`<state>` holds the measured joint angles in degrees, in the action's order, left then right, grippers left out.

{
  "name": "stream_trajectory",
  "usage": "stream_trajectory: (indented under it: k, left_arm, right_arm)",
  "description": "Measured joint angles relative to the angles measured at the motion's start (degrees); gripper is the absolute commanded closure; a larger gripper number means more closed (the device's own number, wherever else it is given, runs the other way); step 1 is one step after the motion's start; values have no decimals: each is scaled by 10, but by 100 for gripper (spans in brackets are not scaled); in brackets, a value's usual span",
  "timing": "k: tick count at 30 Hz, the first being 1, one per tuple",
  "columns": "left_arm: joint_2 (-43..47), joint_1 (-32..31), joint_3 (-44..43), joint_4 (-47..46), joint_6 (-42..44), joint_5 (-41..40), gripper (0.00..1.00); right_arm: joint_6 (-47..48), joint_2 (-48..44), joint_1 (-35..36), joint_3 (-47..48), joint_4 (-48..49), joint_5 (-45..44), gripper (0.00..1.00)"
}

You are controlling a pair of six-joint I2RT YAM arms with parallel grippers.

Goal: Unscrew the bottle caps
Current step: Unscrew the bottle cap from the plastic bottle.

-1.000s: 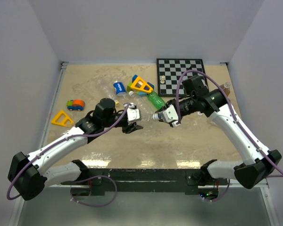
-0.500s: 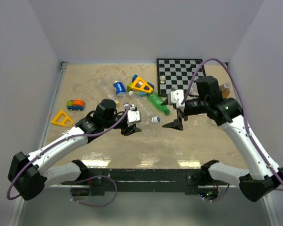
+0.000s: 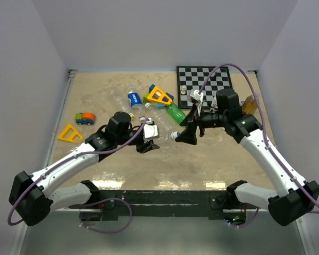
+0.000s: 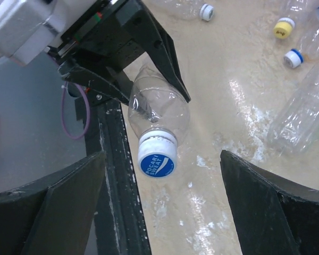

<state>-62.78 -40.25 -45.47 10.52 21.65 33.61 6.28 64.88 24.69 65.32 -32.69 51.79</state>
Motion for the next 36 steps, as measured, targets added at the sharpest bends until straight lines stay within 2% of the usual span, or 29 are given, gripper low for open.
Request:
stream_trajectory:
  k: [2,8,13,19,22,25,32,34,36]
  left_arm:
    - [0,0,0,0,0,0,100]
    - [0,0,0,0,0,0,100]
    - [0,0,0,1,0,-2,100]
    - [0,0,0,6,0,-5,100]
    - [0,1,0,7,0,-7,100]
    - [0,1,0,7,0,-9,100]
    - [0,0,0,12,-1,-9,100]
    - [-2,1,1,14,-1,-13,100]
    - [-2,1,1,12,0,-19,100]
  right_arm:
    - [-16,8,0,-7,11,-2,20]
    - [-43,22,0,-19,15,-3,40]
    - [-47,22,1,-19,14,5,69]
    - [-25,29,2,-13,-1,21,100]
    - [13,43,4,5,-23,26,100]
    - [95,60,8,31,-65,33,100]
    - [508,124,39,142,-258,15,100]
    - [602,122,44,141,-268,-1,100]
    - [674,89,50,106,-237,-20,100]
